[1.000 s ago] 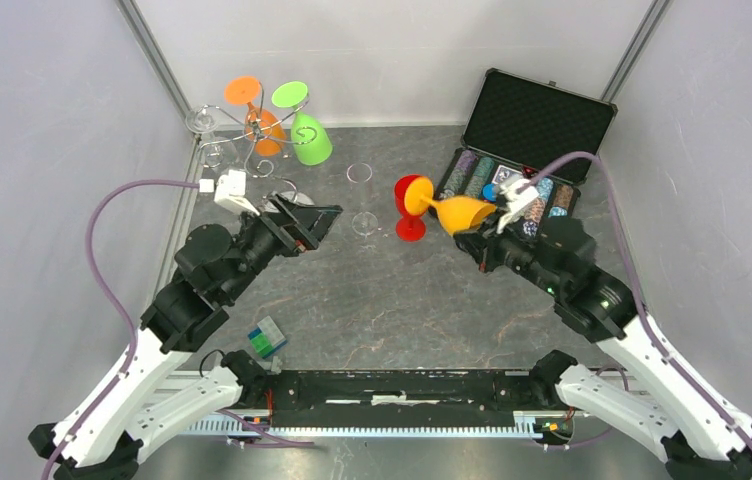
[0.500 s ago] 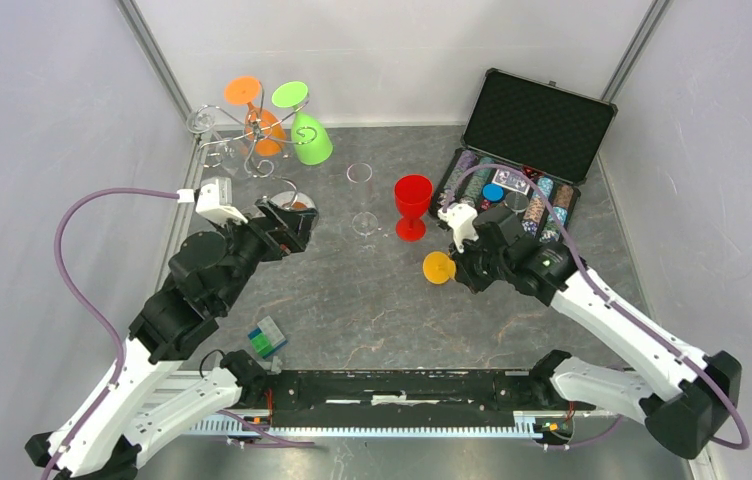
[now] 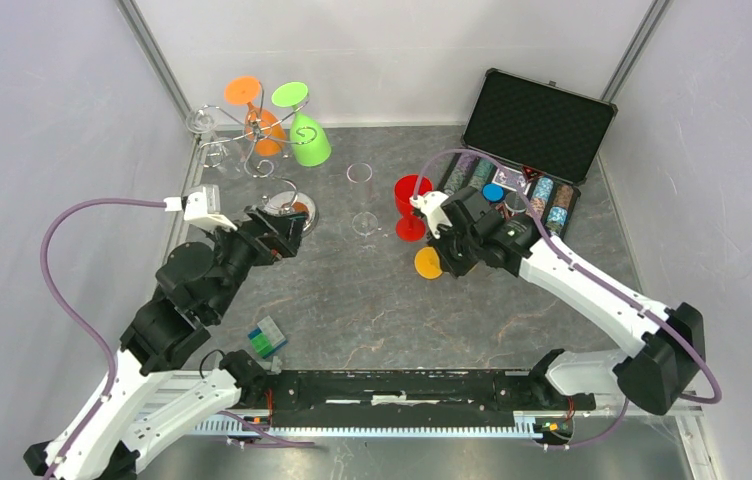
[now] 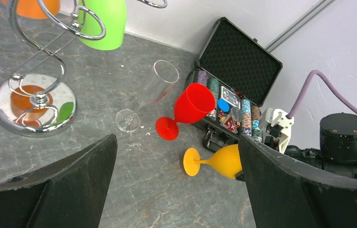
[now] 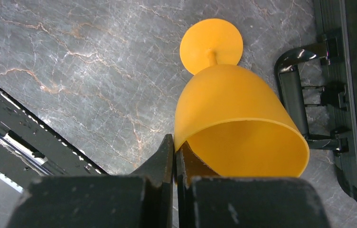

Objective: Take the wine glass off the wine glass rack

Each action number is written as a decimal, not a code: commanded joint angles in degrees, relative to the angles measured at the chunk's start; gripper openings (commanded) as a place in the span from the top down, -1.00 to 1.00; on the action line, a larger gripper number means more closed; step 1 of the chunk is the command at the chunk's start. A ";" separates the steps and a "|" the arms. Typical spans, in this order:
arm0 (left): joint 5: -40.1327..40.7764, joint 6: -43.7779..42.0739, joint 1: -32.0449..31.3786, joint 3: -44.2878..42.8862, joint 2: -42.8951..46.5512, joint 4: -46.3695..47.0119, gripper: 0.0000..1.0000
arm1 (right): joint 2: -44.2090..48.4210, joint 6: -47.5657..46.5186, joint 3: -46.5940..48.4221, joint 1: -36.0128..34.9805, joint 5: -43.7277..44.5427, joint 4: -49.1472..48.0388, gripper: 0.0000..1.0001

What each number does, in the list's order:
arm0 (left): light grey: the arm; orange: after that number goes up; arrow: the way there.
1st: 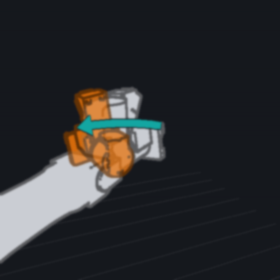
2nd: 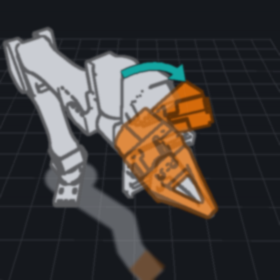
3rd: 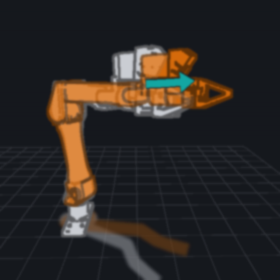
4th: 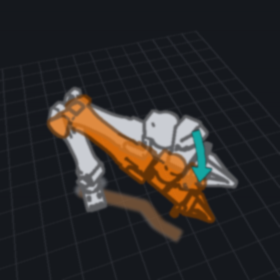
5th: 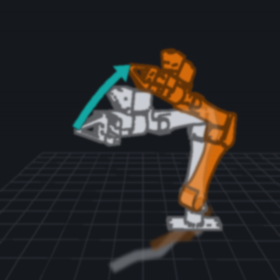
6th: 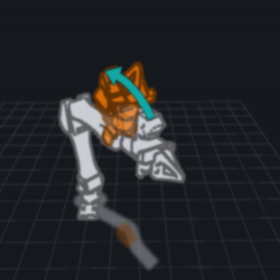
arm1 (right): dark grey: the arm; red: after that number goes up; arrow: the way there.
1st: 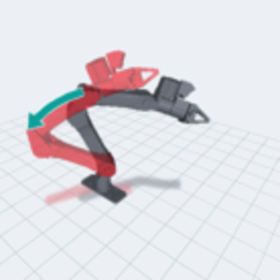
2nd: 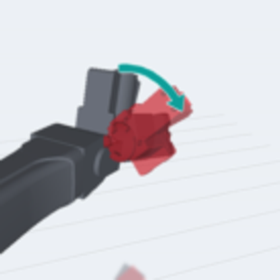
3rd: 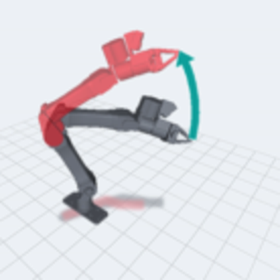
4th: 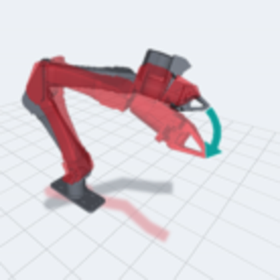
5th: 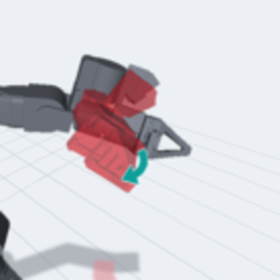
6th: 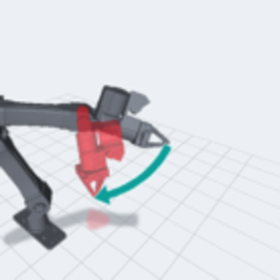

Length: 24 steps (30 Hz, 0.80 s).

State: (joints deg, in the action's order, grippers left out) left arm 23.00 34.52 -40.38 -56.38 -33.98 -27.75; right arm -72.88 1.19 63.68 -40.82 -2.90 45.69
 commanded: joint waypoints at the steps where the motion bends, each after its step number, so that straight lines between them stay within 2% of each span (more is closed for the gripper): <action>1: 3.11 -3.79 -0.23 0.56 1.78 0.70 -1.00 | -3.20 -0.69 5.43 -1.34 1.81 1.21 0.99; 11: 3.99 -3.64 -0.23 1.10 5.24 -0.18 -1.00 | -12.01 0.38 13.28 -4.43 7.27 3.87 0.81; 16: 4.28 -3.87 -0.24 1.18 6.36 -0.55 -1.00 | -14.32 0.57 15.61 -5.08 7.99 3.98 0.48; 24: 5.51 -3.98 -0.27 1.11 7.01 -0.57 -1.00 | -14.97 0.91 18.86 -5.19 10.05 2.52 0.21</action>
State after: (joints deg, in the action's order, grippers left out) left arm 26.24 32.97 -40.38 -55.27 -27.51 -28.71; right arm -88.20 1.67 78.78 -45.71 4.86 49.43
